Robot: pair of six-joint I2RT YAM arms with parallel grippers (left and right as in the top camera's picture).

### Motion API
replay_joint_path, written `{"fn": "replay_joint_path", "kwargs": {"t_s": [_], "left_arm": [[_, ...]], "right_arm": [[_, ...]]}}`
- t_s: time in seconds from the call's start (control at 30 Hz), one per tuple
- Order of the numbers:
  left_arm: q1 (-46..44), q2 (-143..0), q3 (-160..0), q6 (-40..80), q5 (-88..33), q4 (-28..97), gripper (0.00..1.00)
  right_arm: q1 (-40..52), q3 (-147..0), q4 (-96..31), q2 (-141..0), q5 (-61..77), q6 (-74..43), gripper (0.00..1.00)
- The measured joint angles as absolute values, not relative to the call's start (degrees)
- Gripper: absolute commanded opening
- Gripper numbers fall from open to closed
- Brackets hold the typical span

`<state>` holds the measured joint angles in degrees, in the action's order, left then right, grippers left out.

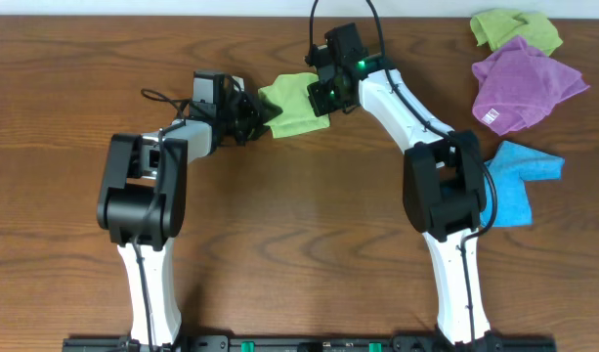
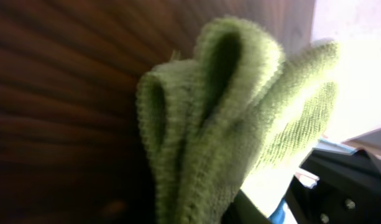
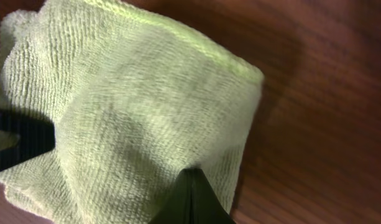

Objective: Fold the cloth
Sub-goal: 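Carry the green bundle to the table's far left with the left gripper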

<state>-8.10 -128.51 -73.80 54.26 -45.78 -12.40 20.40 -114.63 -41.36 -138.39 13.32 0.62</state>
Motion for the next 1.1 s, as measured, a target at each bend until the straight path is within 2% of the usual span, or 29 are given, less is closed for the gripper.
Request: {"fn": "replay_joint_path", "kwargs": {"t_s": [0.1, 0.43, 0.57, 0.77, 1.1], "left_arm": [[-8.10, -128.86, -73.76, 54.39, -45.23, -12.49, 0.06], [-7.81, -131.07, -73.58, 57.49, -46.61, -24.43, 0.05], [-6.17, -131.76, -79.33, 60.34, -47.16, -29.82, 0.06], [1.17, -131.68, -94.52, 65.17, -43.09, -31.53, 0.06], [15.75, -131.52, -96.05, 74.78, -31.05, -27.18, 0.06]], "right_arm": [[20.10, -115.50, -42.65, -138.39, 13.32, 0.60, 0.01], [17.47, -127.72, -50.74, -138.39, 10.57, 0.62, 0.01], [15.07, -134.19, -55.11, -138.39, 9.15, 0.62, 0.01], [12.53, -138.65, -59.96, -138.39, 8.19, 0.62, 0.01], [12.51, -138.93, -62.15, -138.39, 8.08, 0.62, 0.01]]}}
